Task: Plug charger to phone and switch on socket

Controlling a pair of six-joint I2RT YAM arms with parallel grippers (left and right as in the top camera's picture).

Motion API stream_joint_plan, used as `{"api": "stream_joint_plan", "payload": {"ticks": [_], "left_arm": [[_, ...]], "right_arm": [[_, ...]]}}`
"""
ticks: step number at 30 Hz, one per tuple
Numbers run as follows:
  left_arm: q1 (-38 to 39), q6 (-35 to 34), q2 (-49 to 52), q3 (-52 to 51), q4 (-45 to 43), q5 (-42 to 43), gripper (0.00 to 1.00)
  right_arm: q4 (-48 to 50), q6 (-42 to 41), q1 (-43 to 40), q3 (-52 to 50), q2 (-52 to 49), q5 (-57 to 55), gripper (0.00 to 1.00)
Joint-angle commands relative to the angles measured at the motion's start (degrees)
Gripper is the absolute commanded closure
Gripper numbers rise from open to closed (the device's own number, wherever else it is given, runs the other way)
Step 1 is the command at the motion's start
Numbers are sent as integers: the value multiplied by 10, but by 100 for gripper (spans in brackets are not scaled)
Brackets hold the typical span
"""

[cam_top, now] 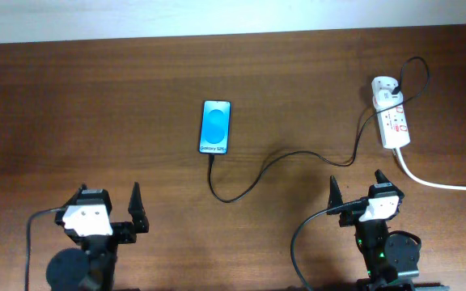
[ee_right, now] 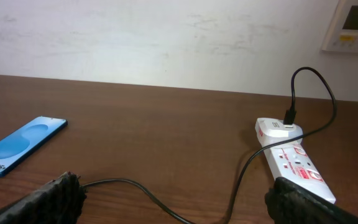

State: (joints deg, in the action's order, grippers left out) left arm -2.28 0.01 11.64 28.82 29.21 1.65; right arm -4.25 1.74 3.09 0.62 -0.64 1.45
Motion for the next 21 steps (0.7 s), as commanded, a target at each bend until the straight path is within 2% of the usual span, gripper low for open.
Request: {"api": "stream_joint_plan", "payload": {"ticks": [1, 5, 11, 15, 16, 18, 21], "left_arm": [[-6, 9, -57, -64, -46, 0, 1], [-7, -10, -111, -160, -174, 1, 1], [-6, -46, -113, -277, -374, 0, 1], [-5, -52, -113, -283, -369, -24, 1], [-5, -52, -114, -283, -349, -34, 1], [-5, -113, -113, -283, -253, -82, 1], [-4, -72, -114, -283, -250, -81, 1]], "right_arm": [[-3, -3, -2, -3, 5, -2, 2], [-3, -3, -2, -3, 5, -3, 2], [-3, -3, -2, -3, 5, -2, 2], [-3, -3, -2, -3, 5, -3, 1], [-3, -3, -2, -3, 5, -3, 2], [-3, -3, -2, -3, 5, -2, 2], [-3, -3, -2, -3, 5, -3, 2]]}}
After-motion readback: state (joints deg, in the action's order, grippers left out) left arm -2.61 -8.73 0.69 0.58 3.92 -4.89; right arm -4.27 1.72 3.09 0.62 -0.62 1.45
